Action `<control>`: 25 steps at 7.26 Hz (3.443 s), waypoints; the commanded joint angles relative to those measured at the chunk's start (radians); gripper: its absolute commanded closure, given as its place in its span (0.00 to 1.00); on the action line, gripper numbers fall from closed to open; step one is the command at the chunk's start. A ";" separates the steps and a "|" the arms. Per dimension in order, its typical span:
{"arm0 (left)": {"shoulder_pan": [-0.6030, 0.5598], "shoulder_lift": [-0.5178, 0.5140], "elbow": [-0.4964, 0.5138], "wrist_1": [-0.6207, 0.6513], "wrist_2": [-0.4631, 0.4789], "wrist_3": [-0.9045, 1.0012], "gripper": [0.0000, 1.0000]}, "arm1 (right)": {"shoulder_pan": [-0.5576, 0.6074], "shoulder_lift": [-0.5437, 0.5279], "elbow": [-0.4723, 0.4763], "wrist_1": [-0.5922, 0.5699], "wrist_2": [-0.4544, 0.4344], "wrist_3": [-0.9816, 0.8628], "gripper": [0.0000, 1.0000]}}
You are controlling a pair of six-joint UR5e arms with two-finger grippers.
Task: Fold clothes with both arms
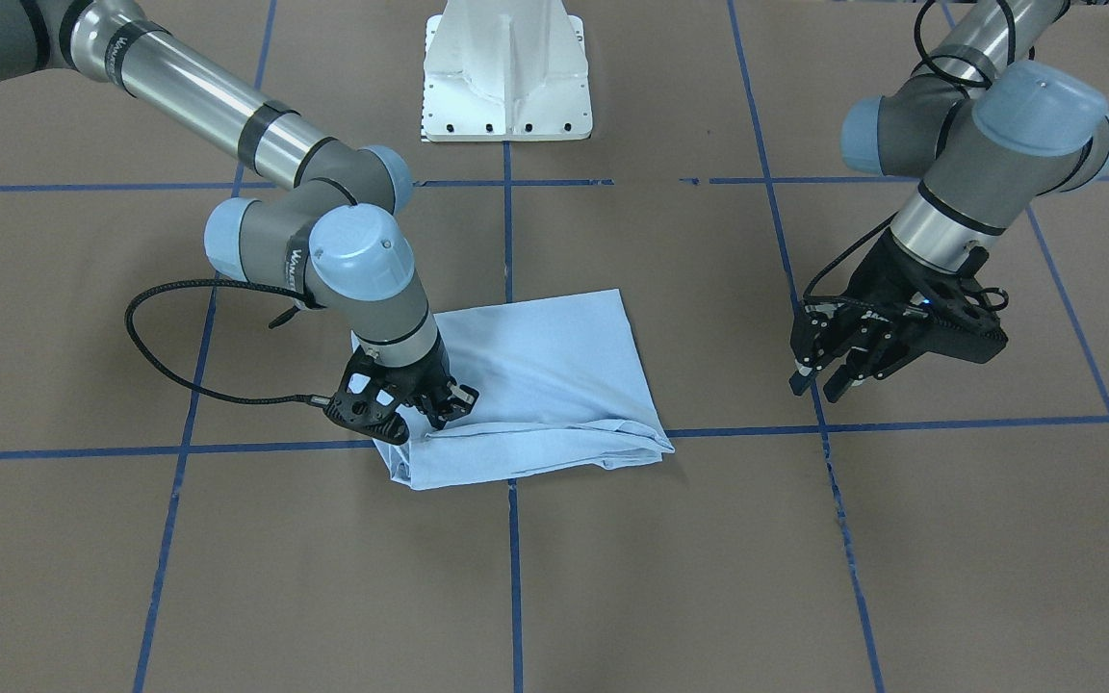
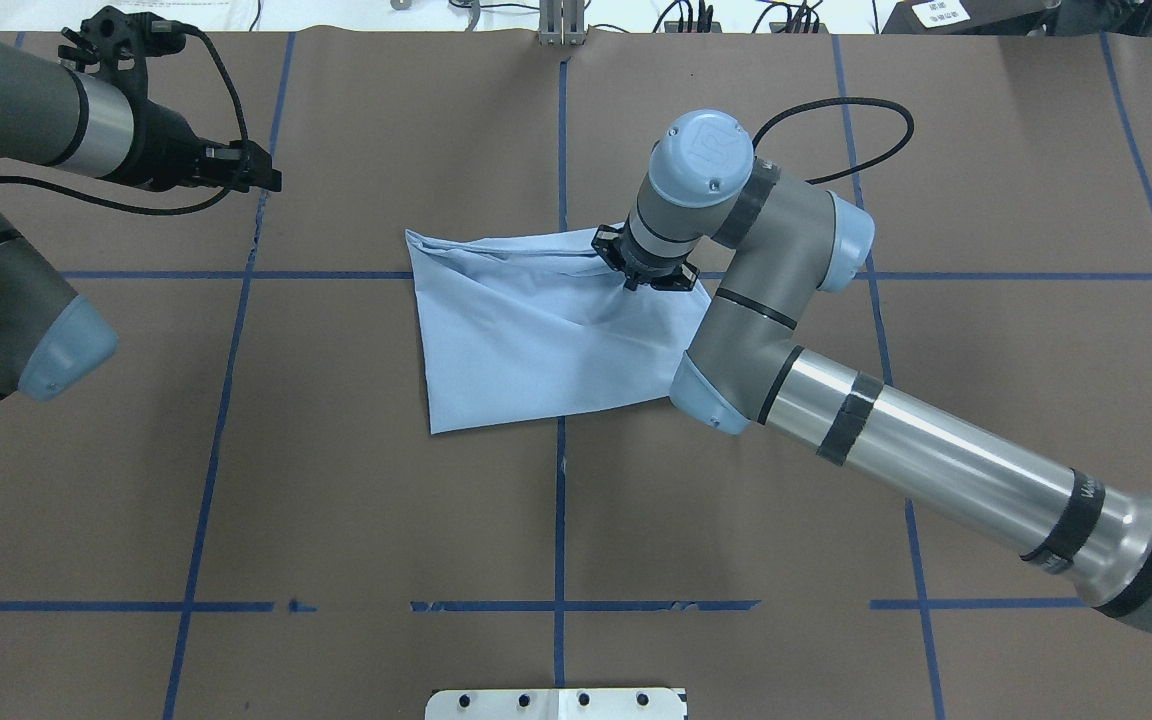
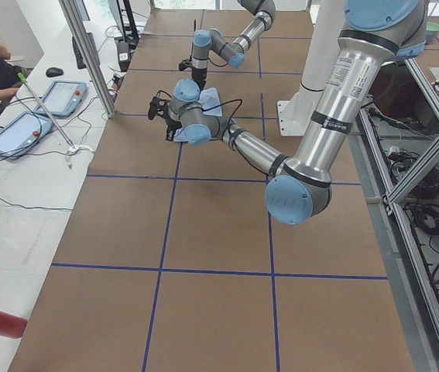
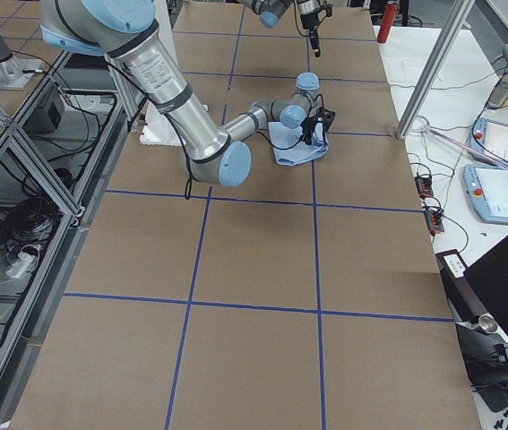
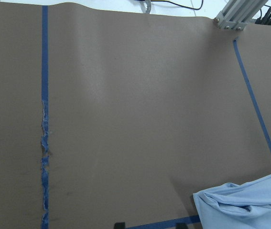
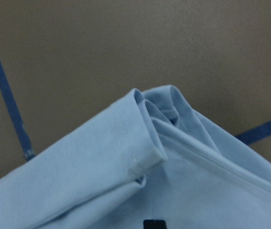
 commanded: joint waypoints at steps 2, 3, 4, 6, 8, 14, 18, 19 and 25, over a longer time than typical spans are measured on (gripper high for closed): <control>0.002 0.002 0.003 0.000 0.006 -0.006 0.54 | 0.153 0.074 -0.169 0.058 0.080 -0.142 1.00; 0.017 -0.020 0.028 0.000 0.010 -0.078 0.54 | 0.203 0.076 -0.176 0.056 0.131 -0.176 1.00; 0.067 -0.067 0.046 -0.001 0.015 -0.170 0.54 | 0.232 0.073 -0.177 0.056 0.163 -0.178 1.00; 0.131 -0.124 0.079 0.000 0.081 -0.244 0.55 | 0.313 -0.026 -0.097 0.047 0.274 -0.216 1.00; 0.090 -0.092 0.066 0.036 0.073 -0.036 0.56 | 0.417 -0.283 0.074 0.041 0.329 -0.446 1.00; -0.483 0.167 0.059 0.365 -0.285 0.847 0.01 | 0.835 -0.642 0.303 -0.310 0.401 -1.326 0.01; -0.577 0.245 0.127 0.488 -0.281 1.137 0.00 | 0.844 -0.812 0.479 -0.390 0.401 -1.354 0.00; -0.581 0.264 0.126 0.489 -0.287 1.144 0.00 | 0.831 -0.803 0.520 -0.475 0.388 -1.354 0.00; -0.582 0.325 0.070 0.460 -0.283 1.139 0.00 | 0.829 -0.866 0.564 -0.482 0.409 -1.390 0.00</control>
